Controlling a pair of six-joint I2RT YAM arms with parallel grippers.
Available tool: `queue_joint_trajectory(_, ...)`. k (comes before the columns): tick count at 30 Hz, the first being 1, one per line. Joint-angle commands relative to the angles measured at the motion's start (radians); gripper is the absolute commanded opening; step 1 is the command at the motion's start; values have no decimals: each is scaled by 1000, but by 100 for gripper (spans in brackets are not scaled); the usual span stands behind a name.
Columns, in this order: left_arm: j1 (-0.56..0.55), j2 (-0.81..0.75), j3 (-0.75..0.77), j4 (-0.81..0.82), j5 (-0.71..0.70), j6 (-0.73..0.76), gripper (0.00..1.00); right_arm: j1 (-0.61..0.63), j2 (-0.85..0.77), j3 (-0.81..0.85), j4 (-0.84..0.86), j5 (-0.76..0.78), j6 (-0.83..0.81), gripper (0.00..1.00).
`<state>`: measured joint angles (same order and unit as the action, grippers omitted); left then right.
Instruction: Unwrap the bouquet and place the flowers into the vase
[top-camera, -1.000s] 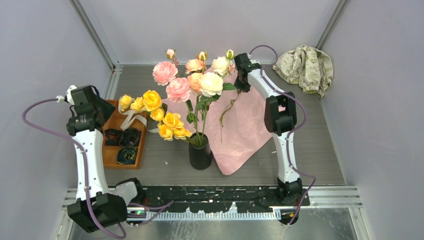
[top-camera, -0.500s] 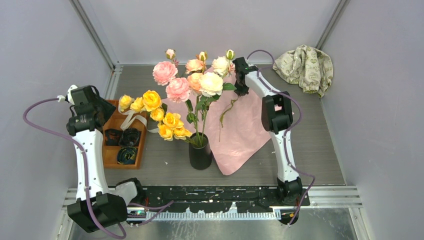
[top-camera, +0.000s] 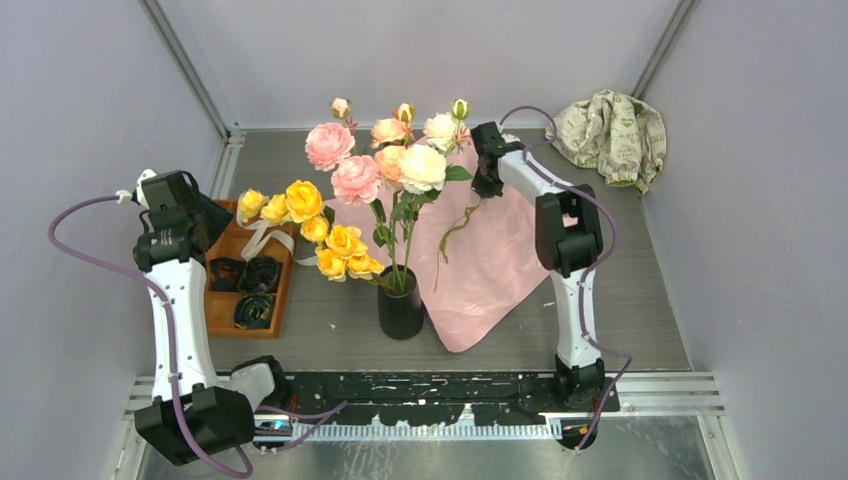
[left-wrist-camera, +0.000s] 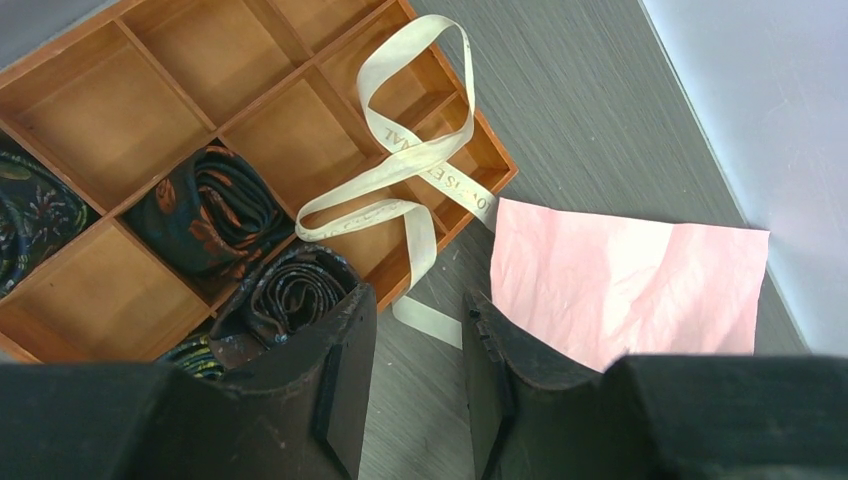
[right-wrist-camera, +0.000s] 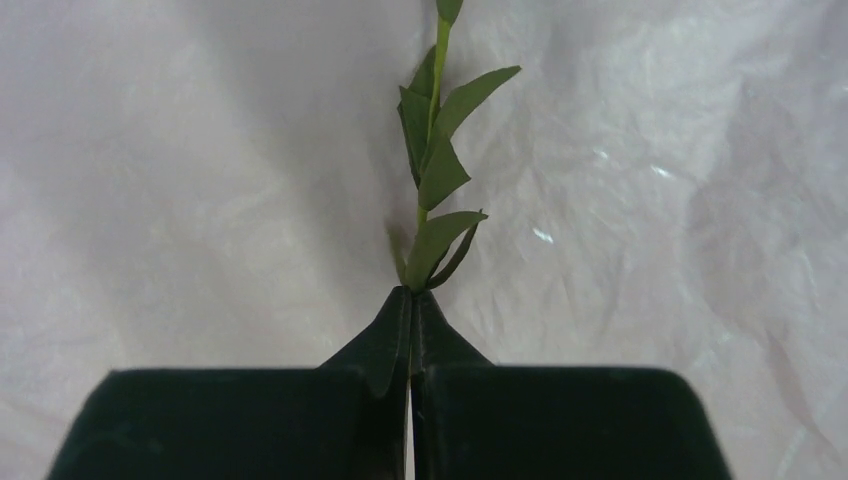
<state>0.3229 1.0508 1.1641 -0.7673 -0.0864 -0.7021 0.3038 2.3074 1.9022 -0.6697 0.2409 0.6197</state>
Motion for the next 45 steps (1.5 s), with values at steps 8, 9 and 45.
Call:
queue_joint_trajectory(8, 5, -40, 31, 31, 21, -1, 38, 5, -590, -256, 163, 67, -42, 1)
queue_joint_trajectory(9, 5, -43, 34, 28, 22, -1, 38, 7, -636, -268, 164, 80, -49, 1)
queue_joint_trajectory(45, 5, -142, 232, -103, 46, 39, 40, 897, -1101, -160, 440, 235, -608, 1)
